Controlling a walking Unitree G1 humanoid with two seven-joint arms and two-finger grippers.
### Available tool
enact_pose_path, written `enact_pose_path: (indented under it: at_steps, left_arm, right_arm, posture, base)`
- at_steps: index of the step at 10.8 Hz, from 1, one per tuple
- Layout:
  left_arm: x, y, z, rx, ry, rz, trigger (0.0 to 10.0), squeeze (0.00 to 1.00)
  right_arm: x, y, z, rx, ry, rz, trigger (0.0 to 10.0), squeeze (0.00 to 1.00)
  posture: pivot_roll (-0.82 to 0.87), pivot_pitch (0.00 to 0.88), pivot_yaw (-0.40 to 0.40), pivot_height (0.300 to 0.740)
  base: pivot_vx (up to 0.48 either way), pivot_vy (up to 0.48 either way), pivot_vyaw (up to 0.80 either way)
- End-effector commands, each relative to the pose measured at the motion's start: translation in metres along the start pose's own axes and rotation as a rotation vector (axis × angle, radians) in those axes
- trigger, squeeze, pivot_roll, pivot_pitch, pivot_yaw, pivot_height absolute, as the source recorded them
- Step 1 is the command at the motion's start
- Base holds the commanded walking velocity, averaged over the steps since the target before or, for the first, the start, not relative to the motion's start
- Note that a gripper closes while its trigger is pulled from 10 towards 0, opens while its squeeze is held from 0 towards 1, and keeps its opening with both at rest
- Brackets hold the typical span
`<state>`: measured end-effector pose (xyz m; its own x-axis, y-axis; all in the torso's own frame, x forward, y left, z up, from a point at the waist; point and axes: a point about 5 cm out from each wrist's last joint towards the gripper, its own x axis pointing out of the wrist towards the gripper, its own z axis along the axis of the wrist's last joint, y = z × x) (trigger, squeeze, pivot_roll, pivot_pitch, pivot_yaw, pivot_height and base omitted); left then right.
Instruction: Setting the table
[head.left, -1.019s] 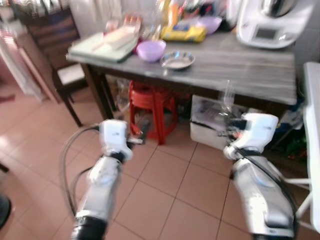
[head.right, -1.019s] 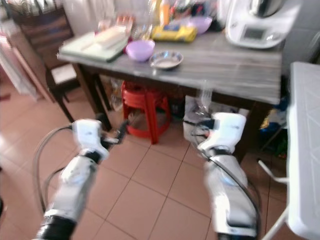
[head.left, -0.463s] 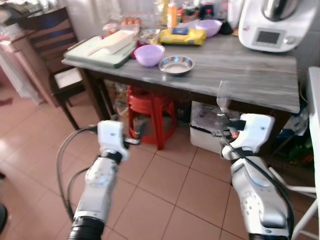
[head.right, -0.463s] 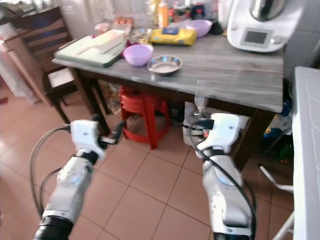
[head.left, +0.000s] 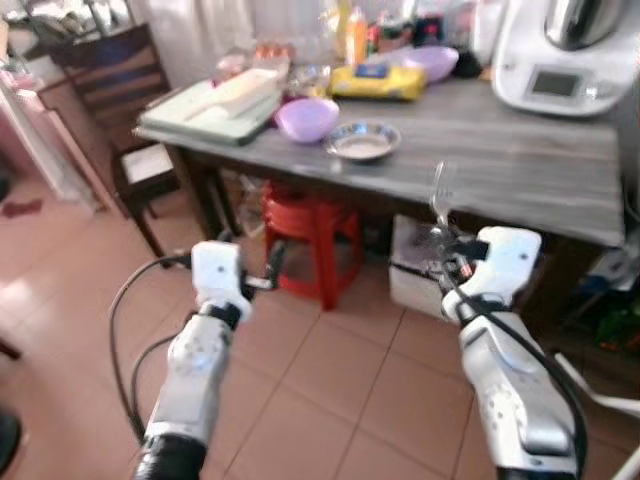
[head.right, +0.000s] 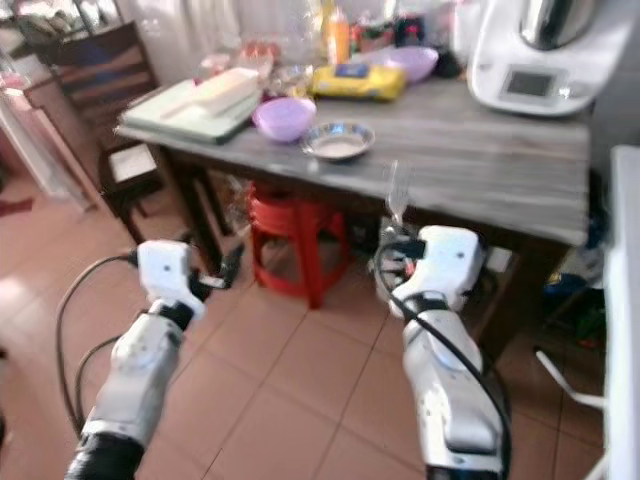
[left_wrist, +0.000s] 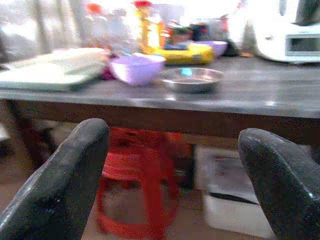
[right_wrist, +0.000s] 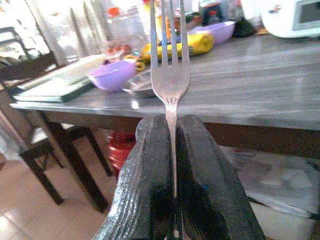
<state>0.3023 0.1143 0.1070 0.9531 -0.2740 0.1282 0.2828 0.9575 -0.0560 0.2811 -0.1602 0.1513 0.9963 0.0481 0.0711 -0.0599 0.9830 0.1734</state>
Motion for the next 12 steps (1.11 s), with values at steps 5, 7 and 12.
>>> enact_pose_path:
  at_steps: [5,7,12]
  left_arm:
    - [0.0005,0.0035,0.0015,0.002,0.008,0.001,10.0,0.0]
    - [0.0009,0.004,0.002,0.001,0.009,-0.001,10.0,0.0]
    - [0.0005,0.0036,0.0014,0.001,0.014,-0.004,10.0,0.0]
  right_arm:
    - [0.001,0.0037,0.0048,0.015,-0.017,0.0,10.0,0.0]
    - [0.0013,0.0042,0.0049,0.016,-0.018,-0.001,10.0,0.0]
    - [0.0004,0.0041,0.0042,0.018,-0.018,-0.005,10.0,0.0]
  posture:
    - [-0.13,0.056,0.086,0.74]
    - [-0.12,0.057,0.088,0.74]
    - [-0.12,0.059,0.091,0.74]
  base:
    - [0.057,0.0,-0.1]
    - [0.0,0.319,-0.5]
    - [0.0,0.341,-0.49]
